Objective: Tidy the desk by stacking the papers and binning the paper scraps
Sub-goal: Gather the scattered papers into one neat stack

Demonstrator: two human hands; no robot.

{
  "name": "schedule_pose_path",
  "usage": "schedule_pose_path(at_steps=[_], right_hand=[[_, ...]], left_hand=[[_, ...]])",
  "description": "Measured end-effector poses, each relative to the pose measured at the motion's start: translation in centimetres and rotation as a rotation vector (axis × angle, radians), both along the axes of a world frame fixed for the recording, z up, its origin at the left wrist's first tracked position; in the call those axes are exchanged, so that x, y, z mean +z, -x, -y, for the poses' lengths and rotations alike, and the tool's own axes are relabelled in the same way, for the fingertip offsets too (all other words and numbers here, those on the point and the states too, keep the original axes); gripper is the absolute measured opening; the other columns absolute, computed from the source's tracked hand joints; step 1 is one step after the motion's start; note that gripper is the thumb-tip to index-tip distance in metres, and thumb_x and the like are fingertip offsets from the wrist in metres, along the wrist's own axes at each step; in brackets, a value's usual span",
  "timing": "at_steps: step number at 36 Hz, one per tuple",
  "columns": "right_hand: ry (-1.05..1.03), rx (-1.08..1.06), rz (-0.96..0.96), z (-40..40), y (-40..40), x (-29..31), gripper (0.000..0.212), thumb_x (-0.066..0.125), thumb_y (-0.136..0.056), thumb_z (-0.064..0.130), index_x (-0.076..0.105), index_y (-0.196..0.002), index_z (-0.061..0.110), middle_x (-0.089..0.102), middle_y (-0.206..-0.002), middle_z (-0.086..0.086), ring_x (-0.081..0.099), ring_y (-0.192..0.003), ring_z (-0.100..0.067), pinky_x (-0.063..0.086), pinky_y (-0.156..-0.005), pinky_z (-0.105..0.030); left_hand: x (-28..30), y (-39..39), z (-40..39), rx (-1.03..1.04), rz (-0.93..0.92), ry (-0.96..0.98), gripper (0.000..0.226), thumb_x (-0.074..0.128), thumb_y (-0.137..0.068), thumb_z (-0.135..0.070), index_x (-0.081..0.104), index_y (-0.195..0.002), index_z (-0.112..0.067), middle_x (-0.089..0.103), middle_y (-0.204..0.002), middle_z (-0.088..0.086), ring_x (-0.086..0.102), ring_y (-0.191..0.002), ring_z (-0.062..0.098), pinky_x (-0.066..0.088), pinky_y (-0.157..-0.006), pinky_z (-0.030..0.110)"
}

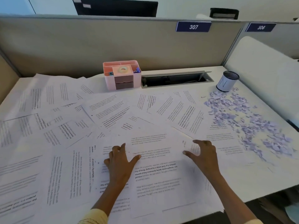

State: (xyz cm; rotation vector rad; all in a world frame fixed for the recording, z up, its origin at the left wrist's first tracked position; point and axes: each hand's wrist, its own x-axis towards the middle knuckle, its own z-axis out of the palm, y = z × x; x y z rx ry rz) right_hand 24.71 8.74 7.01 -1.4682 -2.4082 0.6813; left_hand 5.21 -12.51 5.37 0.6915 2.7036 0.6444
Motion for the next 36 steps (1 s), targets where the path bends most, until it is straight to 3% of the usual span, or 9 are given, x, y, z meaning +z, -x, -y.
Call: schedule_pose_path(at_steps=[8,16,21,24,27,32,36], right_hand=[[-0.020,0.041,0.134,-3.2,-2.7,-0.5,0.083,0.071,-0.068,0.062,0.046,-0.135,0.020,0.044,-0.137,-0.013,0.040,-0.125,-0.034,0.036,-0.101,-0.042],[-0.013,0.196,0.311,-5.4,-3.3,-0.8,0.083,0.070,-0.073,0.058,0.035,-0.140,0.024,0.044,-0.130,-0.007,0.047,-0.117,-0.025,0.039,-0.095,-0.038],[-0.004,0.203,0.321,-6.3,-3.6,-1.1,0.085,0.070,-0.065,0.067,0.041,-0.134,0.027,0.051,-0.122,-0.002,0.046,-0.114,-0.025,0.040,-0.091,-0.038],[0.002,0.201,0.253,-6.8,-4.0,-1.4,0.076,0.073,-0.058,0.068,0.053,-0.117,0.025,0.056,-0.105,0.000,0.045,-0.103,-0.023,0.038,-0.083,-0.035],[-0.041,0.224,0.210,-7.1,-4.1,-1.6,0.071,0.076,-0.055,0.066,0.058,-0.107,0.022,0.050,-0.107,-0.002,0.042,-0.100,-0.022,0.038,-0.082,-0.033],[-0.003,0.257,0.222,-7.5,-3.9,-1.4,0.078,0.075,-0.057,0.067,0.051,-0.115,0.021,0.046,-0.115,-0.004,0.050,-0.100,-0.023,0.044,-0.084,-0.036],[0.042,0.277,0.208,-7.8,-3.7,-1.2,0.083,0.076,-0.056,0.066,0.047,-0.118,0.020,0.046,-0.116,-0.005,0.056,-0.096,-0.025,0.043,-0.086,-0.038]], left_hand=[[0.0,-2.6,-0.3,0.012,0.003,0.047,0.105,0.064,-0.059,-0.077,0.035,-0.144,-0.023,0.033,-0.142,0.008,0.032,-0.129,0.028,0.026,-0.103,0.046],[0.0,-4.3,-1.5,0.018,-0.020,0.108,0.101,0.067,-0.063,-0.072,0.037,-0.144,-0.019,0.030,-0.142,0.013,0.030,-0.129,0.030,0.030,-0.105,0.042],[0.2,-4.3,-1.9,0.040,0.030,0.108,0.102,0.073,-0.062,-0.067,0.037,-0.144,-0.018,0.029,-0.141,0.013,0.030,-0.129,0.030,0.031,-0.106,0.041],[0.4,-4.4,-2.2,0.051,0.039,0.122,0.100,0.074,-0.064,-0.064,0.036,-0.144,-0.018,0.029,-0.142,0.013,0.029,-0.130,0.030,0.030,-0.107,0.042],[0.5,-4.7,-2.3,0.065,0.041,0.130,0.098,0.074,-0.066,-0.062,0.036,-0.144,-0.018,0.028,-0.144,0.013,0.029,-0.131,0.031,0.030,-0.108,0.043],[0.5,-5.5,-2.4,0.128,-0.033,0.200,0.094,0.070,-0.067,-0.067,0.040,-0.142,-0.019,0.031,-0.146,0.014,0.029,-0.132,0.034,0.029,-0.105,0.046],[0.9,-6.3,-2.6,0.264,0.000,0.210,0.101,0.074,-0.061,-0.067,0.040,-0.138,-0.012,0.036,-0.134,0.018,0.035,-0.123,0.039,0.035,-0.098,0.047]])
